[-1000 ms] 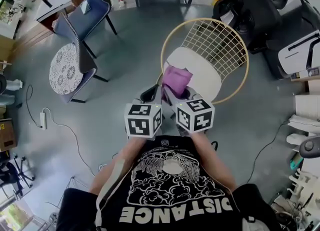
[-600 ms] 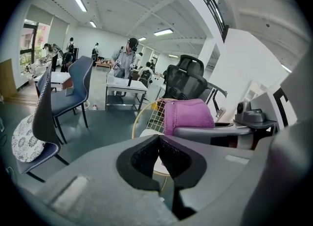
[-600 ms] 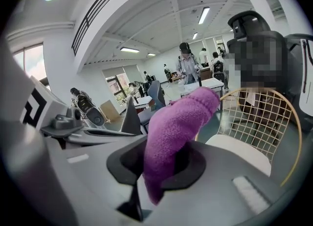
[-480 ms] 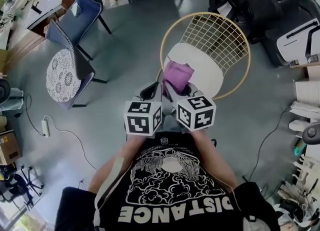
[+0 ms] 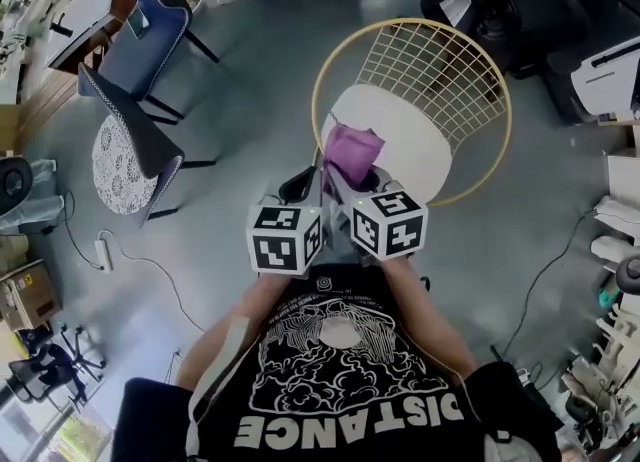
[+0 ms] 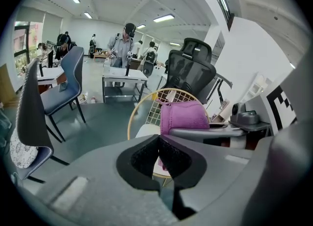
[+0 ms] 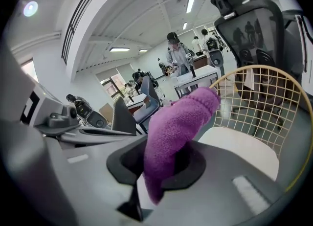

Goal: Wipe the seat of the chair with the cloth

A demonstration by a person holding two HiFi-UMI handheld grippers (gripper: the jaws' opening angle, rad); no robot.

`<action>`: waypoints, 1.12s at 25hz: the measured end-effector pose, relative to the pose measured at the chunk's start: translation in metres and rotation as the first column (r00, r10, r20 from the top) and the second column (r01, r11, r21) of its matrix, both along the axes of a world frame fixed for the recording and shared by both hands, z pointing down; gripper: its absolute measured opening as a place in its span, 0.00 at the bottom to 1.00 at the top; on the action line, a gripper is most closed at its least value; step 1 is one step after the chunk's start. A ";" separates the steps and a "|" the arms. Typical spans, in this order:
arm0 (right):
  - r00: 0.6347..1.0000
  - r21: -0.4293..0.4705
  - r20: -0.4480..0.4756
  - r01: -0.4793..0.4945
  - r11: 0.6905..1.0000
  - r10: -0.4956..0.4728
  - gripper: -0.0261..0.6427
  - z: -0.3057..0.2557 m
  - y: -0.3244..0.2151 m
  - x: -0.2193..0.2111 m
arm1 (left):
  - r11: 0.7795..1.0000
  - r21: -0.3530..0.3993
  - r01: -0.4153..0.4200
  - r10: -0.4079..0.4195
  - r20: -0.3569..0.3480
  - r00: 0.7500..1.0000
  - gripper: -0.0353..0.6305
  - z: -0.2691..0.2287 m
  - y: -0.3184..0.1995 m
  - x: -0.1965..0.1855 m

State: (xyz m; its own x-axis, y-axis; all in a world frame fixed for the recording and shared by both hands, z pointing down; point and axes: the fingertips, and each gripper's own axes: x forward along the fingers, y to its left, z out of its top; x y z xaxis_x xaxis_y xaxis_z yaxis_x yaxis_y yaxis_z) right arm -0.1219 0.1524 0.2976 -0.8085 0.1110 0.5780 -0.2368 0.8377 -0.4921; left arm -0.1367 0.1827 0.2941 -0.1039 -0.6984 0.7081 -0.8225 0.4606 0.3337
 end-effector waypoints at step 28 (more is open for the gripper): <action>0.971 -0.351 -0.145 -0.231 0.907 0.191 0.14 0.247 -0.132 -0.095 | 0.916 -0.327 -0.232 0.195 -0.142 0.970 0.04 0.144 -0.098 -0.062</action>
State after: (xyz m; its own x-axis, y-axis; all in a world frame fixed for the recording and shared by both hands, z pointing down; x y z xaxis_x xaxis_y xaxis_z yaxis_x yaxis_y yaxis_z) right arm -0.2164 0.0205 0.5448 -0.7733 0.1629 0.6128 -0.4549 0.5306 -0.7152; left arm -0.1983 0.0845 0.4381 0.1081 -0.4116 0.9049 -0.8829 0.3787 0.2777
